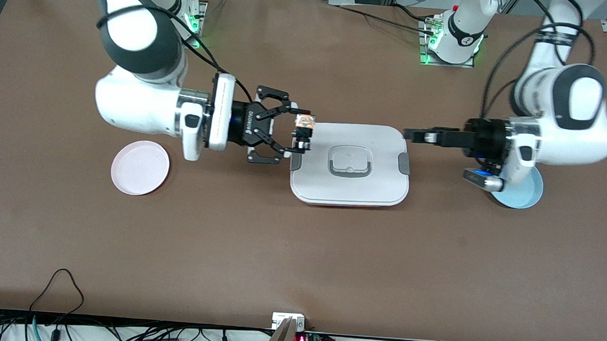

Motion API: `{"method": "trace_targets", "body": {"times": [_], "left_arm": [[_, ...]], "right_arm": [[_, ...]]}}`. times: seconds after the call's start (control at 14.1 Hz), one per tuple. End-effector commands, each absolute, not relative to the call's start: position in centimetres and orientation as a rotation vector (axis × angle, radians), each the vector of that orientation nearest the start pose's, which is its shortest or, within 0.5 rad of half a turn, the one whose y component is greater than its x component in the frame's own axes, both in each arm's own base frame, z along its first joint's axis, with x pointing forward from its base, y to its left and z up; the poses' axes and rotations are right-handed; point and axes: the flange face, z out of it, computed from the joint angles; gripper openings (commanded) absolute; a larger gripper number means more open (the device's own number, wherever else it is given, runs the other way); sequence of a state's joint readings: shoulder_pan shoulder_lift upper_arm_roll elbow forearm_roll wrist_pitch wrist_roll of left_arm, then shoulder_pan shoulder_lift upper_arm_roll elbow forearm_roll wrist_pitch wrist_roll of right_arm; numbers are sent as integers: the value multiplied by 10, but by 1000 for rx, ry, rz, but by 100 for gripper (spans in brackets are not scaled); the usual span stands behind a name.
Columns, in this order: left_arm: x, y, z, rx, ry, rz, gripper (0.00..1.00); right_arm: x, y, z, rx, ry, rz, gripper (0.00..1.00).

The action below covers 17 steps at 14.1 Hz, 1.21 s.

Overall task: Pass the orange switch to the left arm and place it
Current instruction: 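Pass the switch above the box while the left gripper grasps it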

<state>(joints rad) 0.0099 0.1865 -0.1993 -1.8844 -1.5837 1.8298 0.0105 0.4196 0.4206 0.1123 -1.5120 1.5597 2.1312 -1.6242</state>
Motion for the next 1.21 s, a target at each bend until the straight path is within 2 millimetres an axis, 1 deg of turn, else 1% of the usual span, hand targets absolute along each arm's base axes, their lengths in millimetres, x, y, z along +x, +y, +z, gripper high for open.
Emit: {"method": "trace_targets", "body": {"times": [0.0, 0.07, 0.14, 0.21, 0.36, 0.43, 0.5, 0.57, 0.78, 0.85, 0.99, 1.07, 1.14], "left_arm": [[571, -237, 479, 1572, 522, -267, 100], [566, -254, 481, 1562, 554, -248, 100], [563, -263, 482, 1557, 568, -238, 100], [562, -266, 485, 1550, 573, -235, 100], [562, -267, 487, 1545, 574, -235, 99], [562, -268, 491, 1523, 583, -237, 97], [559, -274, 491, 1508, 588, -246, 95], [559, -277, 492, 1507, 597, -241, 90], [559, -278, 493, 1510, 593, -230, 62], [559, -278, 493, 1511, 590, -228, 54], [558, -280, 492, 1513, 587, -229, 44], [558, -279, 491, 1513, 585, -230, 32], [557, -279, 491, 1513, 585, -232, 9]], "right_arm": [[602, 427, 500, -1380, -1094, -999, 15], [603, 428, 501, -1396, -1089, -1016, 15], [601, 433, 504, -1392, -1093, -1020, 15], [600, 434, 505, -1390, -1094, -1020, 15], [600, 434, 505, -1390, -1093, -1019, 15], [600, 434, 505, -1390, -1094, -1020, 15], [600, 435, 504, -1390, -1096, -1018, 15], [600, 435, 504, -1389, -1098, -1019, 15], [598, 436, 503, -1386, -1105, -1017, 15], [597, 438, 502, -1385, -1105, -1015, 15], [597, 439, 501, -1386, -1106, -1012, 15], [597, 439, 501, -1386, -1106, -1012, 15], [596, 439, 500, -1387, -1108, -1010, 15]]}}
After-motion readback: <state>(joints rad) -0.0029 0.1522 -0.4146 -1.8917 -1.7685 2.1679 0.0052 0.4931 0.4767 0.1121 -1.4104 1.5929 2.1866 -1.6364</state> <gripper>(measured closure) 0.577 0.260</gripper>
